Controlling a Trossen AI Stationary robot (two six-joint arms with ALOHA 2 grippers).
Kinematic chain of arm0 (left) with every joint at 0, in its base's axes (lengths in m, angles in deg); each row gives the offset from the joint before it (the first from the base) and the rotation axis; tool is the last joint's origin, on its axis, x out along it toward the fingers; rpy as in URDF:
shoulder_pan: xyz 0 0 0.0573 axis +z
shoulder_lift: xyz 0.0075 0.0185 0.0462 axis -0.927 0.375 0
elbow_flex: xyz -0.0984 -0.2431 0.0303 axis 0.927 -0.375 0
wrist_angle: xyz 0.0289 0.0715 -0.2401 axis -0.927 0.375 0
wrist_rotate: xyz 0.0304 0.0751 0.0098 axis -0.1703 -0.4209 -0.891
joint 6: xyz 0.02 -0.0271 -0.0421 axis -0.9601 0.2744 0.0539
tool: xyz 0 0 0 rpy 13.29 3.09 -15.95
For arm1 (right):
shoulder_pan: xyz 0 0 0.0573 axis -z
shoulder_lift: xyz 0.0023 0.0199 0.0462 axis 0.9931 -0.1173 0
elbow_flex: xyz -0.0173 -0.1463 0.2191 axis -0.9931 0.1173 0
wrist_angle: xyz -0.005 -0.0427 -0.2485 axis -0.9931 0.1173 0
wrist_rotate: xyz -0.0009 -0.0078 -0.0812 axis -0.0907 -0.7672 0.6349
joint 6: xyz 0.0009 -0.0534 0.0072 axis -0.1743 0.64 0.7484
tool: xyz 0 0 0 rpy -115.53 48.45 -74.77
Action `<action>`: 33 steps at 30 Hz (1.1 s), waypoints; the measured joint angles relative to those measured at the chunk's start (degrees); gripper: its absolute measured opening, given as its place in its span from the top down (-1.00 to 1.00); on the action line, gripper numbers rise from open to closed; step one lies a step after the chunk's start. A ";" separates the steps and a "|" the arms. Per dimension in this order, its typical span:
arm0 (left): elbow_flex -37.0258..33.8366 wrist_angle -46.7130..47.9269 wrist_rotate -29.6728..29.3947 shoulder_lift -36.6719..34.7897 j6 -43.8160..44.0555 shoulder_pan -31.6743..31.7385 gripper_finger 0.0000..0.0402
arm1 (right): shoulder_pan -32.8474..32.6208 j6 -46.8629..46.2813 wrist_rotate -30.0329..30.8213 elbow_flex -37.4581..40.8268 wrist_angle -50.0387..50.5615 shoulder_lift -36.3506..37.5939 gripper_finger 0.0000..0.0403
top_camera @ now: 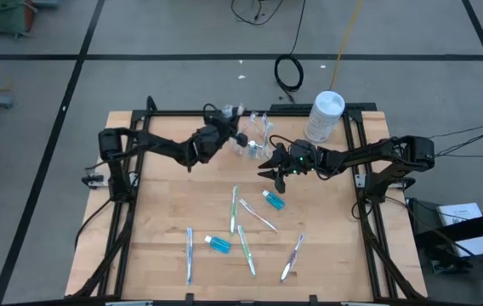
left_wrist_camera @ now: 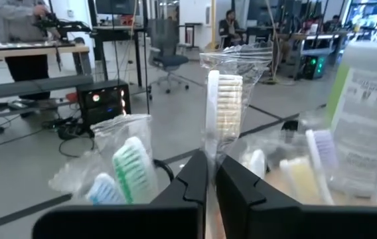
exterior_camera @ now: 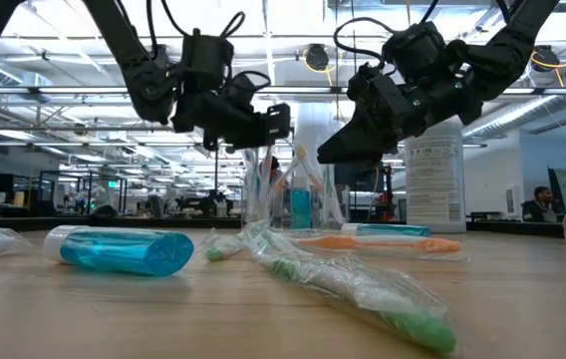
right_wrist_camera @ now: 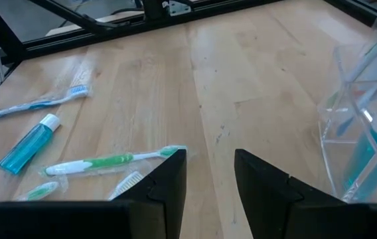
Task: Pick & Place toothbrushing station
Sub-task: Put the orange toothbrush into the transparent organizer
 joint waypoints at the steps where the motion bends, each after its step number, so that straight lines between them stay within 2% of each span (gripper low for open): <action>1: 0.00 -0.32 -0.33 0.41 0.02 -0.12 0.91 | 0.00 0.00 0.00 0.00 0.14 0.00 0.41; 9: 0.00 1.46 -0.90 1.18 0.24 -1.84 0.97 | 0.00 0.00 0.00 0.00 2.16 -0.02 0.41; 13: 0.00 3.01 -0.95 1.18 -0.06 -2.66 0.93 | 0.00 0.00 0.00 0.00 2.08 -0.02 0.41; 22: 0.11 10.59 -1.06 1.12 3.21 -3.38 0.96 | 0.00 -0.02 0.00 0.00 2.04 -0.02 0.41; 29: 0.11 11.42 -4.74 1.12 4.44 -3.38 0.86 | -0.02 -0.02 0.00 0.00 2.04 -0.02 0.41; 33: 0.11 11.47 -4.81 1.12 4.26 -3.38 0.85 | -0.01 -0.02 -0.01 0.00 2.04 -0.02 0.41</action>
